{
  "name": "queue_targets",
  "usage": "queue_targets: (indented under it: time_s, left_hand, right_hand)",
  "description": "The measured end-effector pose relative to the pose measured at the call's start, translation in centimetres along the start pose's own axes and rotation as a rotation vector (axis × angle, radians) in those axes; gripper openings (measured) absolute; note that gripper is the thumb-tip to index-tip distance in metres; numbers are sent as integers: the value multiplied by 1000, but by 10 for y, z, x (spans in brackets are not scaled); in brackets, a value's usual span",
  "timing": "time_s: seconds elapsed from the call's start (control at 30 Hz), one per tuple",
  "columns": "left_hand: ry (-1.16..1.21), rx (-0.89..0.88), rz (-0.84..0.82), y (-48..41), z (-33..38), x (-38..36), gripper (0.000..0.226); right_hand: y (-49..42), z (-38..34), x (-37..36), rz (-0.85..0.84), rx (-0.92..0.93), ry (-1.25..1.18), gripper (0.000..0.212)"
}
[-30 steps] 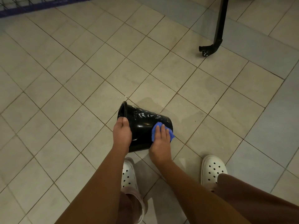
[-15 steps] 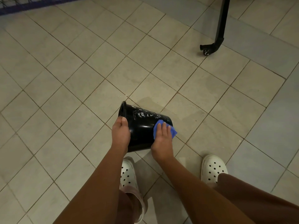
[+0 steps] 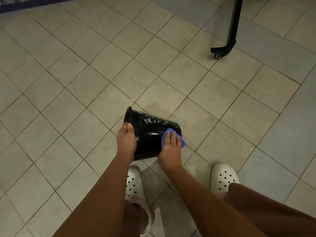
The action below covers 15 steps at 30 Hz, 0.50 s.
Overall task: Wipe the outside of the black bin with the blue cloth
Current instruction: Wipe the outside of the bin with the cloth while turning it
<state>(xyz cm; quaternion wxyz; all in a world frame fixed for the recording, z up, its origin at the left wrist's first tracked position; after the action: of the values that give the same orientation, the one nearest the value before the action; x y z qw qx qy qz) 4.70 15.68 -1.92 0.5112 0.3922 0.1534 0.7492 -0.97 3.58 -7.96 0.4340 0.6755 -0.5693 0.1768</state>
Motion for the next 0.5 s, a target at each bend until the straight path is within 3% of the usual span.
queue_targets:
  time_s: [0.1,0.3,0.4,0.5]
  left_hand:
    - [6,-7,2,-1,-1,1,30]
    - [18,-24,5,1,-2,0,28]
    - [5,-32,-5,1,-3,0,28]
    - [-11,-31,-4,0,-5,0,26]
  right_hand:
    - [-19,13,4,-57,79,37,78]
    - [-34,28,23,-142,-76,-56,81]
    - [-24,15,20,-150,-253,-60,80]
    - [-13,-3,10,-107,-187,86,79]
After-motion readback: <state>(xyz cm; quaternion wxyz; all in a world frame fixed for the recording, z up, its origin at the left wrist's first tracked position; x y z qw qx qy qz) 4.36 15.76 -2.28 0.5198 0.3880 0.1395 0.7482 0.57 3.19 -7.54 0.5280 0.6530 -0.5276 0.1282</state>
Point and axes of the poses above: each hand's wrist, its own y-axis away from the middle knuckle, its own x-axis out of the back of the hand, z = x × y, the point moved 1 cm from there along -y, towards the middle knuckle, and after that the axes turned 6 degrees about x, right-handed, at the moved point
